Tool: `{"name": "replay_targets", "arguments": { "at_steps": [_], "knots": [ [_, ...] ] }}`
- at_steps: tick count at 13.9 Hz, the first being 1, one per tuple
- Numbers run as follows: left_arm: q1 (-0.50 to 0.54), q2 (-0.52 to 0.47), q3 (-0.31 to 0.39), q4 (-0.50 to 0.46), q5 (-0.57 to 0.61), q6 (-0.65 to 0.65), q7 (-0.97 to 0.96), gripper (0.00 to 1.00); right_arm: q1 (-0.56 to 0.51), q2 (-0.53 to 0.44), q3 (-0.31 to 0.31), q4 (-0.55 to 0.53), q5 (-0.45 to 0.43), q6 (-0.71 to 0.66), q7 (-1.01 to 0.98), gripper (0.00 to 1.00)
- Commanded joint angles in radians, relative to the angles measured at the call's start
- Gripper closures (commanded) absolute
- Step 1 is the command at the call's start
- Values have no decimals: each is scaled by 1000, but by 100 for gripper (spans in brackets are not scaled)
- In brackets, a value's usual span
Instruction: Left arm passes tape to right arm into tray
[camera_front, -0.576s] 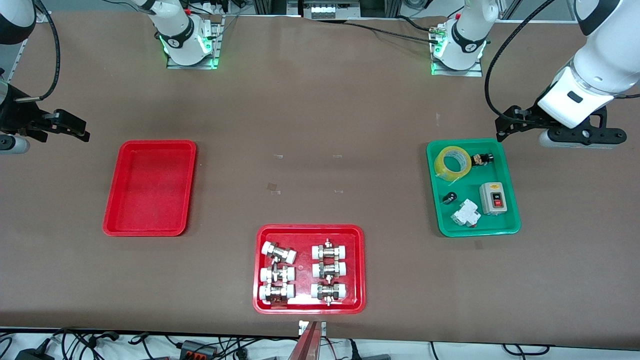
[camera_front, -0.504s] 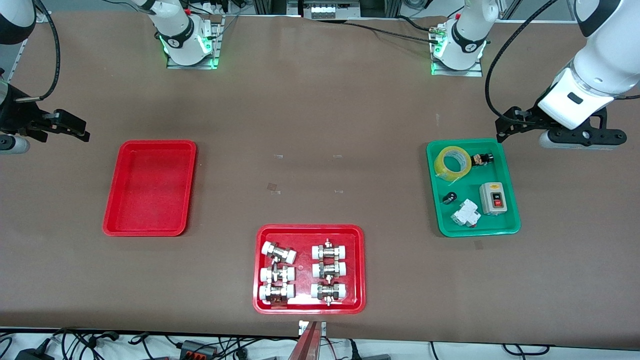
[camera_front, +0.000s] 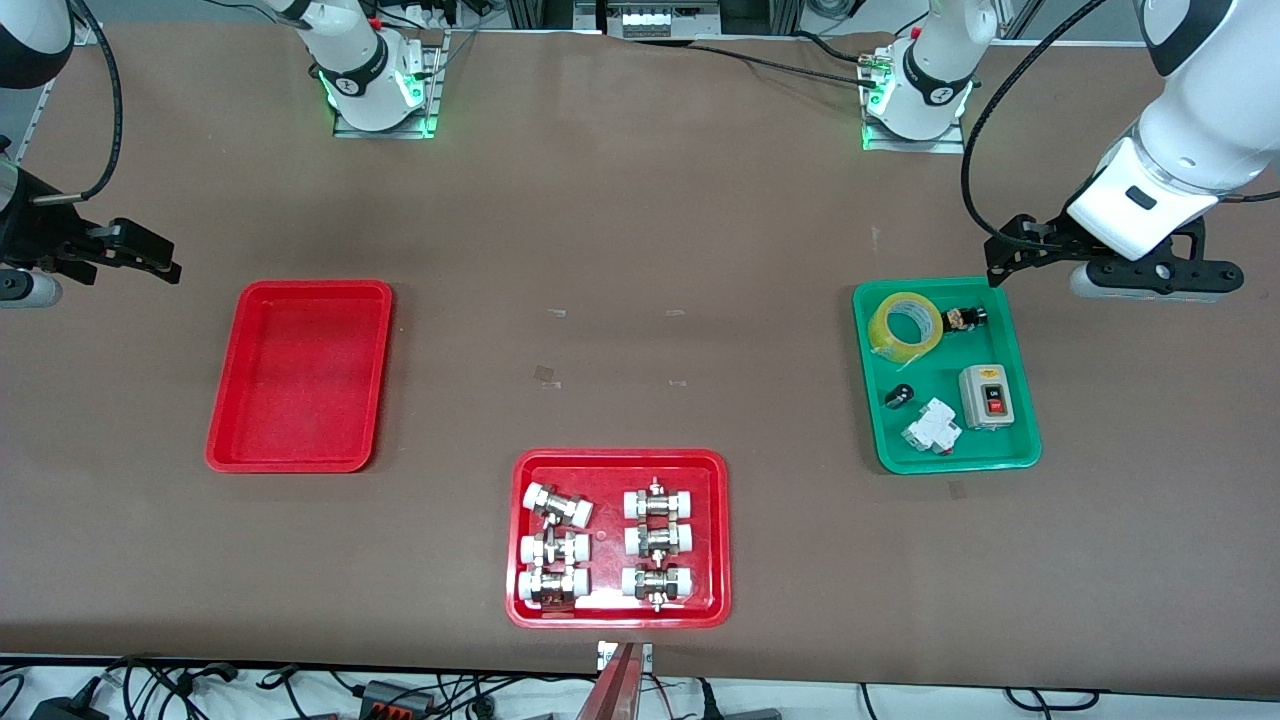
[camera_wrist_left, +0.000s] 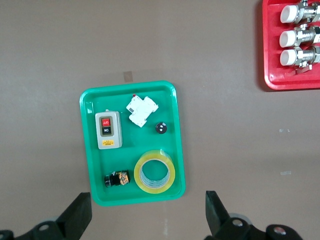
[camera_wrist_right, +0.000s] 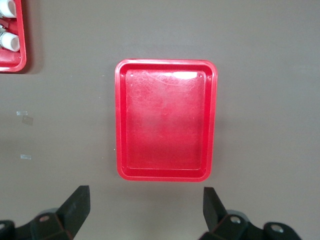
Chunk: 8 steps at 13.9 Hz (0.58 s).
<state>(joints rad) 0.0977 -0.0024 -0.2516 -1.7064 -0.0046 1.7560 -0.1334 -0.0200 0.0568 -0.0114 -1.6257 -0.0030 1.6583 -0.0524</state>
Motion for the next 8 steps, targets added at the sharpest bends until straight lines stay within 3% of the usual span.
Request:
{"name": "replay_targets", "arguments": {
  "at_steps": [1,4,6,8],
  "knots": [
    [19,4,-6,-2,-15,16,8,0,3,-17,2,-14,-11,-2,0,0],
    [20,100,-1,60,-5,7,14,0,3,-15,2,-13,-11,-2,2,0],
    [28,114,2,57,-3,-33,9,0,3,-14,2,-10,-9,-5,2,0],
    [28,212,3,71,12,-12,6,0,3,-12,2,-3,-9,-8,-7,0]
  ]
}}
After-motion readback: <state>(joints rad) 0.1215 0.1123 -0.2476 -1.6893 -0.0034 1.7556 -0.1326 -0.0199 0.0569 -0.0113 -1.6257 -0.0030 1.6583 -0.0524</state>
